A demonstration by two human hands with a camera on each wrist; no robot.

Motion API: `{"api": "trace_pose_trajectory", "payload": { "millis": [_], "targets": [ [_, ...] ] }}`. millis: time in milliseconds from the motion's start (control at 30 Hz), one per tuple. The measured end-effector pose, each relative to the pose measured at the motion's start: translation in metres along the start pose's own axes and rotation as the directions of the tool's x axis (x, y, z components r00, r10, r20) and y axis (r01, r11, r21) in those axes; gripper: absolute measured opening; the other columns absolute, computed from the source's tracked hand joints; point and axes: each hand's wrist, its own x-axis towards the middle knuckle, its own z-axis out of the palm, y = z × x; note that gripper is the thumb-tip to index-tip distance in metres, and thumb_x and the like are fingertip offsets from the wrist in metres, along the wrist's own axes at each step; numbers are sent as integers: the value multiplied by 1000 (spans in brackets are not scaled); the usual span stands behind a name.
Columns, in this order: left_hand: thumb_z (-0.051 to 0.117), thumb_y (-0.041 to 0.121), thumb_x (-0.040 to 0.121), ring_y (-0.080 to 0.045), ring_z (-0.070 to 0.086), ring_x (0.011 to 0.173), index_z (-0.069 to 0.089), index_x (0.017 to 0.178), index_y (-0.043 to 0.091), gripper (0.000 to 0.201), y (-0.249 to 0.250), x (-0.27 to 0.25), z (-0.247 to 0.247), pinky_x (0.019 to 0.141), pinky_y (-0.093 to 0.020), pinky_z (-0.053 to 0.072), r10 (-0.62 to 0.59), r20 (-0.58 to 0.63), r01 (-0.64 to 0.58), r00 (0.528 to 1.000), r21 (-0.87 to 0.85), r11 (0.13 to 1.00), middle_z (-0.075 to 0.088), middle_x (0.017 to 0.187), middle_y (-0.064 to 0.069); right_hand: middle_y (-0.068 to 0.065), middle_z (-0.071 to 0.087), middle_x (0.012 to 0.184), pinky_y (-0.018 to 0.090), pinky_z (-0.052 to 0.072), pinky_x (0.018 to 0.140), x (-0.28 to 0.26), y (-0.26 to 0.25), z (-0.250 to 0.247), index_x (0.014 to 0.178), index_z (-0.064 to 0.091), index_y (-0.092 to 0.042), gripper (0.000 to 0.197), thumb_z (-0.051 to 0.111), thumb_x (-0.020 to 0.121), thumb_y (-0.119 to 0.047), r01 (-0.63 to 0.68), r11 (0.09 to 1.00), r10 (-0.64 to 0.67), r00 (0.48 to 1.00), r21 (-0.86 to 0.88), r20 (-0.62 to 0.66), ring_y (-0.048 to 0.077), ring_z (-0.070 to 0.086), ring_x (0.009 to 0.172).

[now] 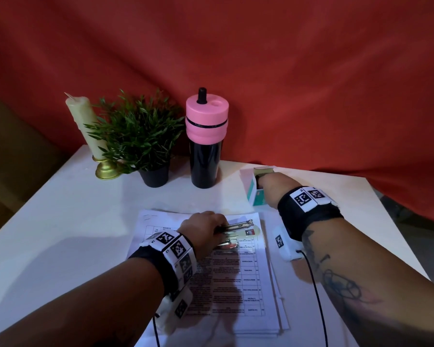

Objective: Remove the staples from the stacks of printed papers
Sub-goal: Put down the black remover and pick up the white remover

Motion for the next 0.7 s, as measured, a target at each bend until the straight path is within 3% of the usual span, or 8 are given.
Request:
{"api": "trace_pose_trajectory", "payload": {
  "millis": [133, 200, 267, 333, 400, 467, 600, 700],
  "targets": [
    [62, 38, 85, -18, 59, 97, 61, 103, 35, 18, 1, 0, -1, 88, -41, 51, 9, 1, -9, 1000, 2, 1000, 61, 104, 8, 7, 69, 110, 24, 43, 77, 3, 13, -10, 108, 70, -19, 31, 49, 89, -6, 9, 987, -4, 999, 161, -33, 27, 63, 97],
    [62, 37, 85, -18, 59, 96, 61, 101, 35, 17, 0, -1, -1, 88, -41, 51, 18, -2, -18, 1000, 0, 1000, 60, 102, 9, 0, 70, 106, 27, 50, 78, -1, 18, -15, 105, 72, -24, 30, 53, 91, -6, 37, 919, 9, 993, 392, -115, 23, 65, 98],
    [62, 36, 84, -18, 59, 95, 61, 100, 34, 16, 0, -1, 0, 87, -41, 51, 21, -4, -21, 1000, -1, 1000, 60, 100, 9, 0, 73, 100, 43, 56, 80, -10, 19, -18, 93, 69, -25, 28, 57, 89, -1, 86, 704, 27, 989, 705, -147, 20, 66, 95],
    [62, 35, 84, -19, 59, 94, 60, 99, 34, 15, 0, -1, 0, 87, -41, 52, 17, -7, -17, 1000, -5, 1000, 60, 100, 8, 4, 75, 96, 49, 55, 79, -23, 17, -20, 88, 68, -23, 28, 61, 87, 4, 109, 504, 18, 990, 857, -137, 22, 66, 90],
    [60, 35, 84, -20, 59, 93, 60, 97, 34, 14, 0, -1, 0, 86, -42, 52, 18, -9, -18, 1000, -12, 1000, 60, 99, 8, 5, 75, 93, 40, 54, 71, -31, 13, -18, 90, 68, -17, 30, 61, 84, 12, 109, 373, -27, 994, 921, -107, 18, 68, 81],
    [60, 36, 83, -20, 59, 92, 61, 96, 34, 13, 0, -1, 0, 85, -42, 52, 21, -9, -21, 1000, -15, 1000, 60, 98, 8, 5, 72, 93, 25, 54, 64, -40, 7, -14, 94, 68, -10, 28, 62, 82, 15, 101, 304, -70, 994, 947, -83, 11, 69, 75],
    [61, 35, 84, -19, 59, 93, 60, 97, 36, 12, 1, -1, -1, 86, -40, 52, 8, -3, -8, 1000, 2, 1000, 59, 97, 9, 7, 62, 83, 21, 58, 70, -50, -2, -3, 97, 69, -4, 24, 71, 79, 10, 68, 322, -78, 996, 944, -45, 16, 67, 78],
    [61, 34, 85, -19, 59, 96, 61, 101, 33, 16, 2, -1, -2, 87, -40, 52, 1, -1, -1, 1000, 26, 1000, 61, 102, 7, 7, 66, 81, 26, 58, 68, -51, -4, 6, 91, 69, -11, 23, 76, 76, 5, 96, 488, -69, 995, 868, -71, 11, 63, 67]
  ]
}}
